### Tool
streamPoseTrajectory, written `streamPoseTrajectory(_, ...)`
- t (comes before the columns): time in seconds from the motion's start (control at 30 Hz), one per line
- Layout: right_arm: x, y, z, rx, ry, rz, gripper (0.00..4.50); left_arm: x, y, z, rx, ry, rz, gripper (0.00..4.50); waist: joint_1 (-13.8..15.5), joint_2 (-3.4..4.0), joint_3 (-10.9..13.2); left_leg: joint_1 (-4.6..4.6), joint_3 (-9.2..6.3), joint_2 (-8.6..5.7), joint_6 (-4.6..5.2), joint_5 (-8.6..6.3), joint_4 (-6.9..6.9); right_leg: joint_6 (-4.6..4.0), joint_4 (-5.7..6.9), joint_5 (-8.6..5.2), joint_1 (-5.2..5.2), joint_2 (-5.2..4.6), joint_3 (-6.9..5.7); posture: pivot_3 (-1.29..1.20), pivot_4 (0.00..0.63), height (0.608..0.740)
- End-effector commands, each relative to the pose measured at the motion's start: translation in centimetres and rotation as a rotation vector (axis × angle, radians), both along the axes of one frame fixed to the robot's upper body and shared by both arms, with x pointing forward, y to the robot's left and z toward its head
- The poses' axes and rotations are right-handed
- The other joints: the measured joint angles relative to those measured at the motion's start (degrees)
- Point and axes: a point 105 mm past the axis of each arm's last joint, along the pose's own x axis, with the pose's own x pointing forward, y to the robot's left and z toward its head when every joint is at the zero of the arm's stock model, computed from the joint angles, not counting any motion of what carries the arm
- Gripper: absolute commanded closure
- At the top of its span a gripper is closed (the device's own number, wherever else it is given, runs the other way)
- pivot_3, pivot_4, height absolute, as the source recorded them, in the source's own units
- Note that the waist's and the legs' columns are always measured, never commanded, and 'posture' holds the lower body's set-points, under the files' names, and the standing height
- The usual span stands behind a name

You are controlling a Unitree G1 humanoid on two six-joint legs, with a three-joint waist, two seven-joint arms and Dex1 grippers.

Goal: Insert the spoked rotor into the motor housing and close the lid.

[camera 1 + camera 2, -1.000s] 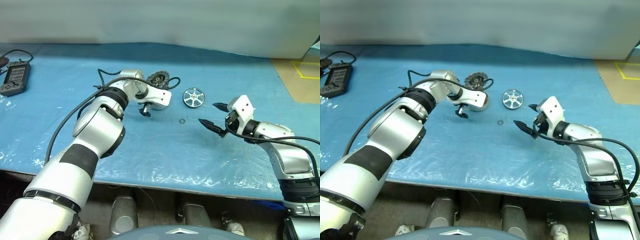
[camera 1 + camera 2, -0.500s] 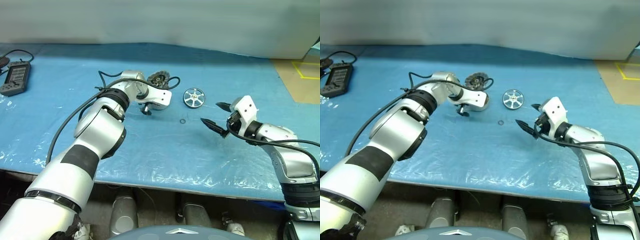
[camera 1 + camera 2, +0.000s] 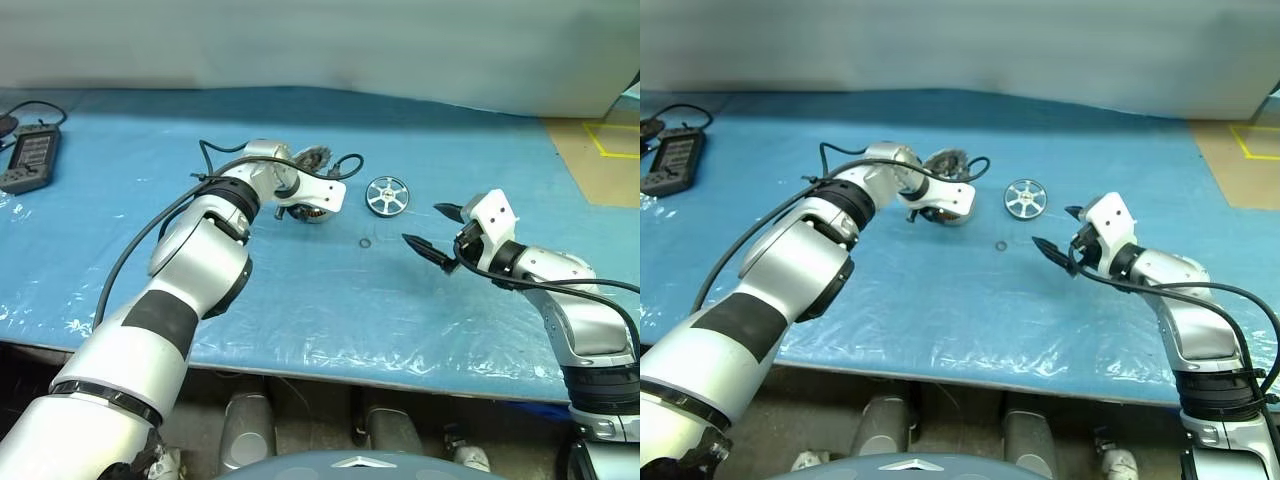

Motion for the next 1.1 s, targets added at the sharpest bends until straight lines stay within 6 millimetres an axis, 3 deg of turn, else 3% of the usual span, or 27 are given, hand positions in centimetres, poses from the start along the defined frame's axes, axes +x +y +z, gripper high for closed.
streamPoseTrajectory(0.03,0.0,0.0,1.8,0.003,-0.071,0.008,0.0,-0.1,1.6,-1.3,0.065,0.03,0.028,3.18,-0.04,0.0,0.0,0.0,0.0,-0.01,0.11,-0.07,0.0,0.0,0.01,0.0,0.0,-0.02,0.0,0.0,0.15,0.74)
streamPoseTrajectory(0.33,0.4,0.2,1.8,0.004,-0.07,0.016,0.0,-0.1,1.3,-0.4,0.06,0.014,-0.011,3.18,-0.08,0.0,0.0,-0.01,0.0,-0.03,0.13,-0.08,0.0,0.01,0.01,0.0,0.0,-0.03,-0.01,0.0,0.15,0.74)
streamPoseTrajectory(0.6,1.2,0.7,1.6,0.015,-0.064,0.034,0.0,-1.1,1.2,1.6,0.11,0.055,-0.16,3.18,-0.22,0.0,0.01,-0.12,0.0,-0.02,-0.02,0.01,-0.16,0.03,-0.22,-0.02,-0.05,-0.01,-0.02,0.0,0.15,0.74)
streamPoseTrajectory(0.93,2.4,0.7,1.4,0.023,-0.065,0.049,0.0,-3.9,2.3,2.9,0.187,0.184,-0.428,3.18,0.0,0.0,0.03,-0.14,0.01,0.02,-0.06,0.04,-0.32,-0.01,-0.3,-0.05,-0.06,0.02,-0.05,0.0,0.15,0.74)
streamPoseTrajectory(1.1,3.2,0.9,1.6,0.021,-0.076,0.062,0.0,-5.5,0.9,2.9,0.09,0.287,-0.516,3.18,0.61,0.02,0.05,-0.15,0.05,0.02,-0.06,0.04,-0.23,-0.04,-0.16,-0.07,-0.08,-0.02,-0.05,0.0,0.15,0.74)
